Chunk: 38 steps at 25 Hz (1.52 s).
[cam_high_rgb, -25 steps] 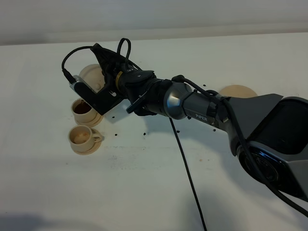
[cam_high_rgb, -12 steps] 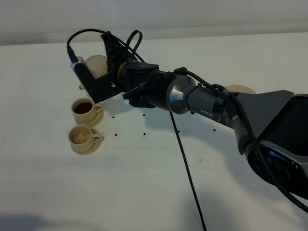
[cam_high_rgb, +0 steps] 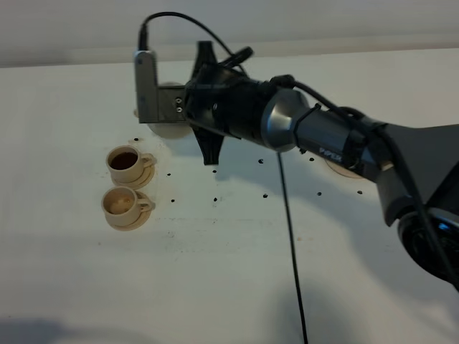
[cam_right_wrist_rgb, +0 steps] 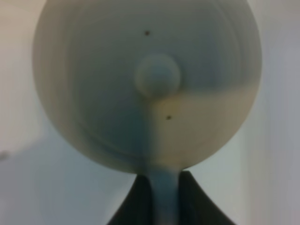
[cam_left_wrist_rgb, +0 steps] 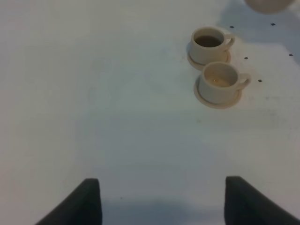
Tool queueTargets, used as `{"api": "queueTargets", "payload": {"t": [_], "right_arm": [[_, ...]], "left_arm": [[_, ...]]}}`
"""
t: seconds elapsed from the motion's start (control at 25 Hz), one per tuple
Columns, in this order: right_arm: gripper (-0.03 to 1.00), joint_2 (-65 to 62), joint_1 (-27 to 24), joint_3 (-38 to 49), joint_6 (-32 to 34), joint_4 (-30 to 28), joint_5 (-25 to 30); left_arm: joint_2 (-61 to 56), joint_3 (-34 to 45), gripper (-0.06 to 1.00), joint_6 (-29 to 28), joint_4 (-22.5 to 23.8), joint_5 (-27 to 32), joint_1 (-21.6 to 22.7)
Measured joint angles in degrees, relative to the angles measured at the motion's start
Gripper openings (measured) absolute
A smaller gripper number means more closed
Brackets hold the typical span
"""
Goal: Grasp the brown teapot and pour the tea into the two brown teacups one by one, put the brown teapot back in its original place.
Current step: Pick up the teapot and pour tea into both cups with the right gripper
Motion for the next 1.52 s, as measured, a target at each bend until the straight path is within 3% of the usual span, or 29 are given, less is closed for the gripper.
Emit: {"api": "queueTargets", "payload": {"t": [0.16,0.32,0.72,0.92,1.28,1.52], "right_arm": [[0.09,-0.5,0.0,-0.1,0.0,11.5,7.5],[0.09,-0.5,0.0,-0.2,0.0,19.9,10.3],[0.09,0.4,-1.3,-0.2,0.0,25.4,10.3],[0.09,1.5,-2.9,-0.3,-0.4,25.1,12.0],[0.09,-4.7,-0.6,0.2,-8.4,23.7,17.8],[0.09,-8.9,5.5,8.6,-6.4,9.3,9.3]], "left_arm": [[0.0,0.0,0.53,0.0,0.0,0.0,0.0],[0.0,0.0,0.53,0.0,0.0,0.0,0.0],[0.0,0.0,0.53,0.0,0.0,0.0,0.0],[0.0,0.0,0.53,0.0,0.0,0.0,0.0],[0.0,0.0,0.53,0.0,0.0,0.0,0.0],[0.0,0.0,0.53,0.0,0.0,0.0,0.0]]}}
